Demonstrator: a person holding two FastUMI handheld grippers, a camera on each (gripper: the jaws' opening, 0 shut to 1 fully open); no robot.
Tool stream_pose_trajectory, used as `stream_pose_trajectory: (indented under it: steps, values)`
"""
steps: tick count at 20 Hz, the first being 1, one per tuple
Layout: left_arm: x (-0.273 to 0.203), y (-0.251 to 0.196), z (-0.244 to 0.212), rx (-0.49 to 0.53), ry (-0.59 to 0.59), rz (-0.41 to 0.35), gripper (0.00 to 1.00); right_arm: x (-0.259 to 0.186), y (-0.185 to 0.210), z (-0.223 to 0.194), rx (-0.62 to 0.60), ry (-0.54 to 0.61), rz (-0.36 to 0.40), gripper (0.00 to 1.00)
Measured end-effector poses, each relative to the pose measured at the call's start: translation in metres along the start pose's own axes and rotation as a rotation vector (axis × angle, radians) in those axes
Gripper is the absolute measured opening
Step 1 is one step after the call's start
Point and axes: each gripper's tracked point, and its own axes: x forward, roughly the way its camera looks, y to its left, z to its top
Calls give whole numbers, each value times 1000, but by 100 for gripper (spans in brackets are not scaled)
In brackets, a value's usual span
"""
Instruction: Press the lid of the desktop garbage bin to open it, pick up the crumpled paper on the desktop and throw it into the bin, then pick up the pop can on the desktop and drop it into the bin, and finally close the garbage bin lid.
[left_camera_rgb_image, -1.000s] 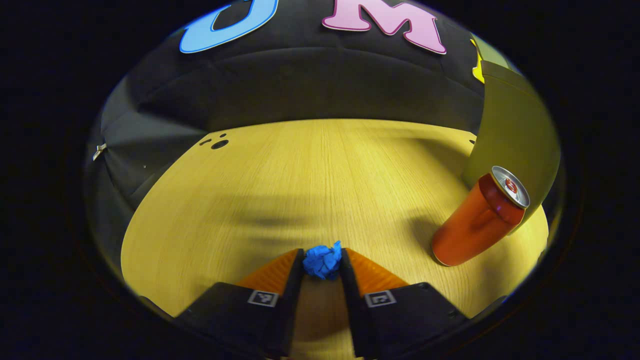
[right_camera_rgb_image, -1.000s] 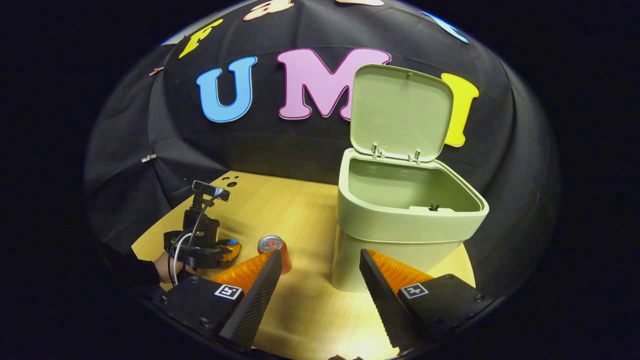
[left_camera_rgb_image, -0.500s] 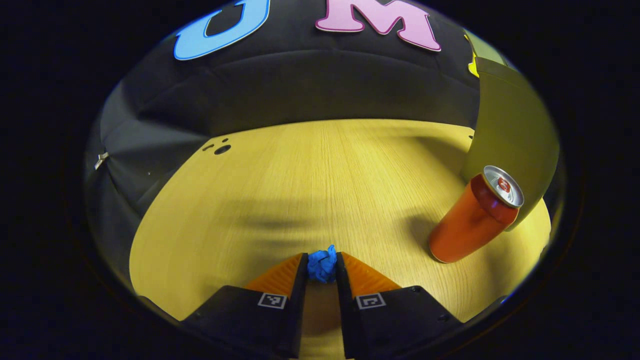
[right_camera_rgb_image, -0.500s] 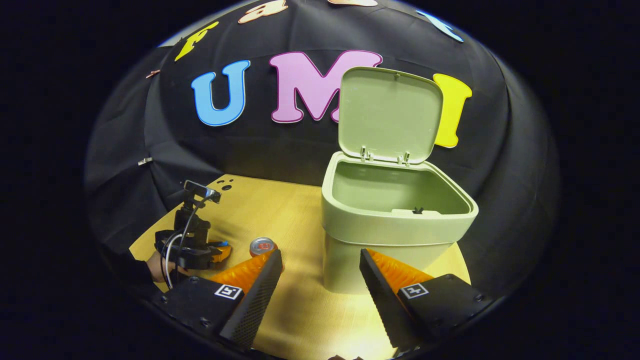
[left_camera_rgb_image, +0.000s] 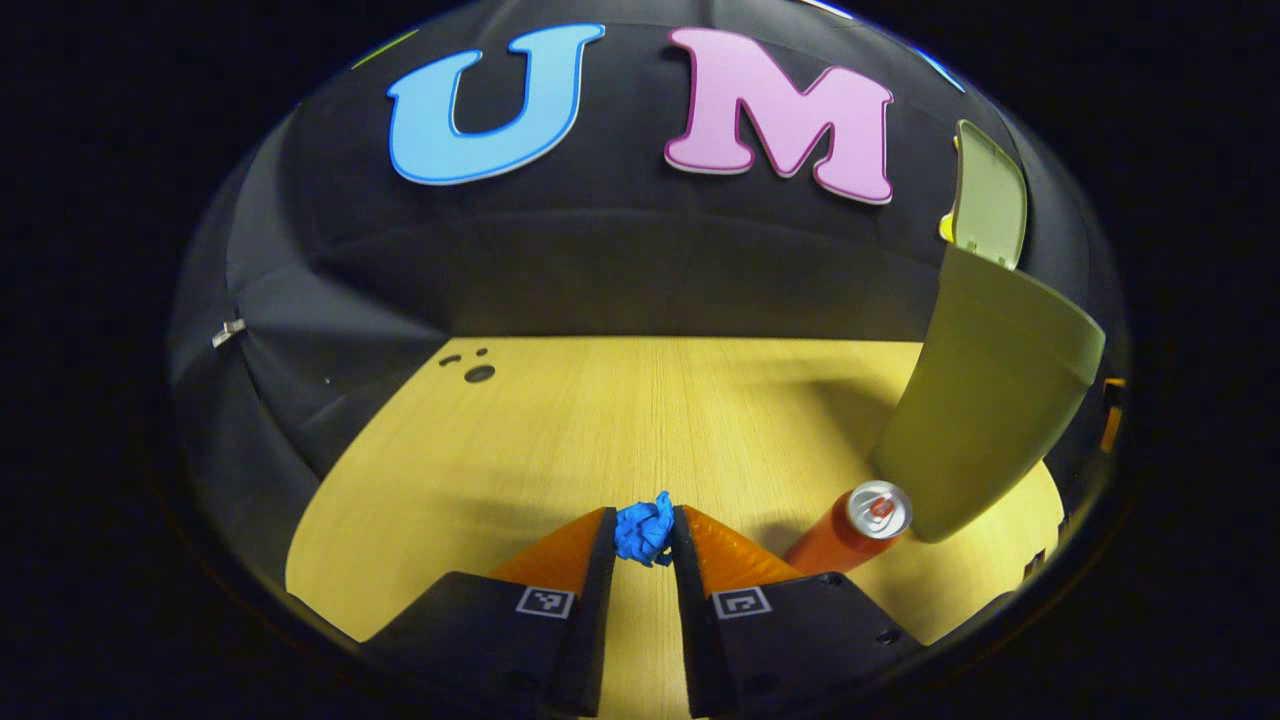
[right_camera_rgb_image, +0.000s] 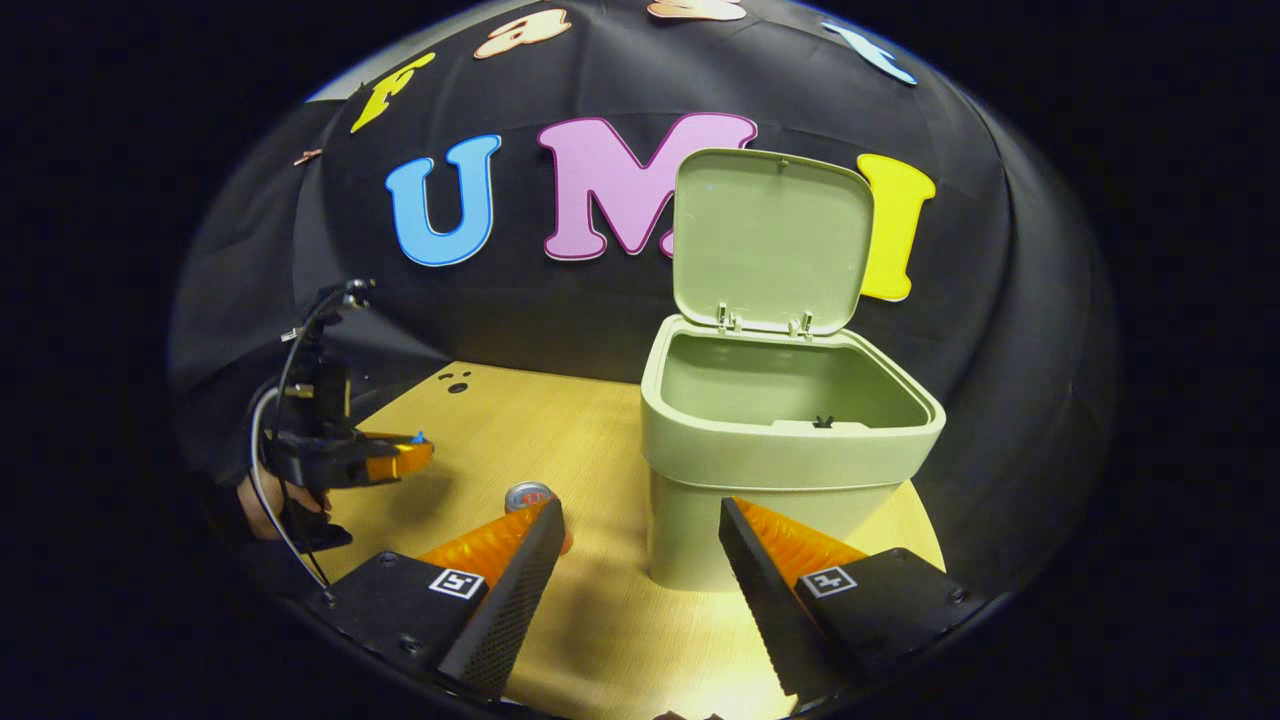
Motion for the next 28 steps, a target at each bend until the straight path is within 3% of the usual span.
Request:
stream_pose_trajectory:
  steps: [6,12,18,28]
  values:
    - [-44,-39,84,63,-143,-70,38,-7,-20,2,4,-36,-22,98]
    - [-67,-136,137,98,-237,-280,36,-15,-39,-4,23,-55,-56,98]
    - [-74,-237,157,138,-265,-494,36,-20,-47,-25,53,-20,-63,98]
    - [-72,-327,154,196,-231,-703,34,-22,-65,-35,92,3,-83,98]
